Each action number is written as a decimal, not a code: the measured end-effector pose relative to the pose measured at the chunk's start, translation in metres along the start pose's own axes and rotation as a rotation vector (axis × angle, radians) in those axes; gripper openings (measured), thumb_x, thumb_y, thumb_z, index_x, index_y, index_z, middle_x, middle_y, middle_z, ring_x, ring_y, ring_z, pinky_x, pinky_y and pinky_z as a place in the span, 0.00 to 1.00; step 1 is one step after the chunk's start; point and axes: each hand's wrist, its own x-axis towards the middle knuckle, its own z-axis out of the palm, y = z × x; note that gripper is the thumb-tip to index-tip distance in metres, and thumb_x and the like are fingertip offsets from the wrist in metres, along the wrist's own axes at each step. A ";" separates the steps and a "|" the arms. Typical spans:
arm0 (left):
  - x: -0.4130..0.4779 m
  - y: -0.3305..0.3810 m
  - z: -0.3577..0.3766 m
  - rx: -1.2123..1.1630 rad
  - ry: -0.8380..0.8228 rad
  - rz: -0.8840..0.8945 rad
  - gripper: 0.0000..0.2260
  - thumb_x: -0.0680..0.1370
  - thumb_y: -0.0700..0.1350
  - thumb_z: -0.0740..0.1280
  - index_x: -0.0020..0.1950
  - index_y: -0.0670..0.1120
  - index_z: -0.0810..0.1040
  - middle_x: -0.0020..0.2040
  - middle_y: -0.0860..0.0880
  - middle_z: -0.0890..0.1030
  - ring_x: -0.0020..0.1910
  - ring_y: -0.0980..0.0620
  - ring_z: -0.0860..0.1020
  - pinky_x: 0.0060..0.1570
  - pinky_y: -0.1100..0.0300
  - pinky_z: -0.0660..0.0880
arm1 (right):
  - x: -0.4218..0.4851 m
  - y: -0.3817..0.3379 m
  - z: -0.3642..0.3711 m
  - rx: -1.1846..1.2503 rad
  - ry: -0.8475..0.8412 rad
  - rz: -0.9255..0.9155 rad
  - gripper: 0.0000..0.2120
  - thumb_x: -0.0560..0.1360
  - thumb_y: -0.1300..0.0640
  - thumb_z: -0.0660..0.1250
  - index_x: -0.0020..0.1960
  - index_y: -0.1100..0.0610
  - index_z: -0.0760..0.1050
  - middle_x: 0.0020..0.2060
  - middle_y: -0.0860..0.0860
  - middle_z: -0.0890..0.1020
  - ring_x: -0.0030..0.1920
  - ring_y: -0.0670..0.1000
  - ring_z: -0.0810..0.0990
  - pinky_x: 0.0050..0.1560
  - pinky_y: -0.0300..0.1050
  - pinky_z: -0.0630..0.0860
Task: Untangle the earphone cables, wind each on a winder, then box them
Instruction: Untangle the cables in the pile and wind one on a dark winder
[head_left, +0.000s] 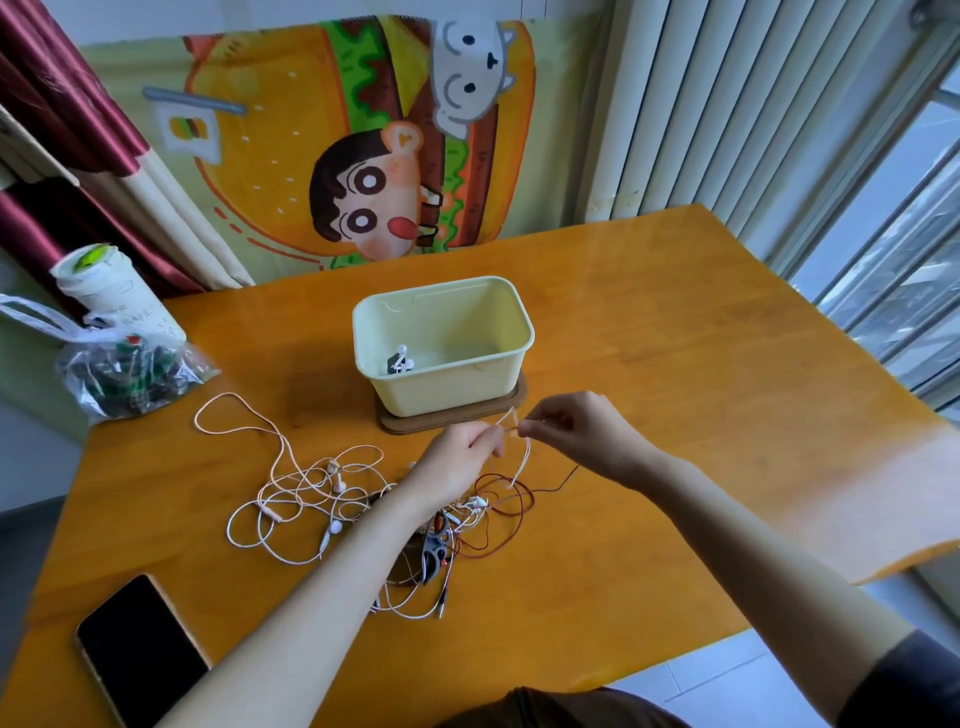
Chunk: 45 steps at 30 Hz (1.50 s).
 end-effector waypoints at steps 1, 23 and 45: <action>0.001 -0.003 -0.003 0.031 0.039 -0.015 0.16 0.83 0.46 0.55 0.36 0.47 0.71 0.27 0.52 0.60 0.27 0.54 0.60 0.31 0.57 0.58 | -0.002 0.007 -0.002 0.003 -0.004 0.035 0.07 0.75 0.53 0.69 0.39 0.53 0.80 0.22 0.38 0.72 0.27 0.41 0.69 0.31 0.32 0.65; 0.042 -0.001 -0.034 -0.085 0.567 -0.101 0.14 0.83 0.46 0.54 0.41 0.44 0.72 0.32 0.49 0.67 0.30 0.51 0.63 0.31 0.59 0.60 | 0.013 0.024 -0.078 0.296 0.244 0.189 0.14 0.76 0.51 0.66 0.36 0.59 0.78 0.28 0.50 0.77 0.30 0.44 0.76 0.47 0.55 0.81; 0.015 0.028 0.000 -0.373 0.000 -0.044 0.10 0.82 0.46 0.59 0.52 0.45 0.79 0.29 0.53 0.60 0.27 0.57 0.59 0.29 0.64 0.59 | 0.006 -0.002 -0.014 0.165 0.144 0.069 0.15 0.75 0.49 0.68 0.37 0.59 0.79 0.19 0.42 0.66 0.24 0.44 0.62 0.27 0.35 0.57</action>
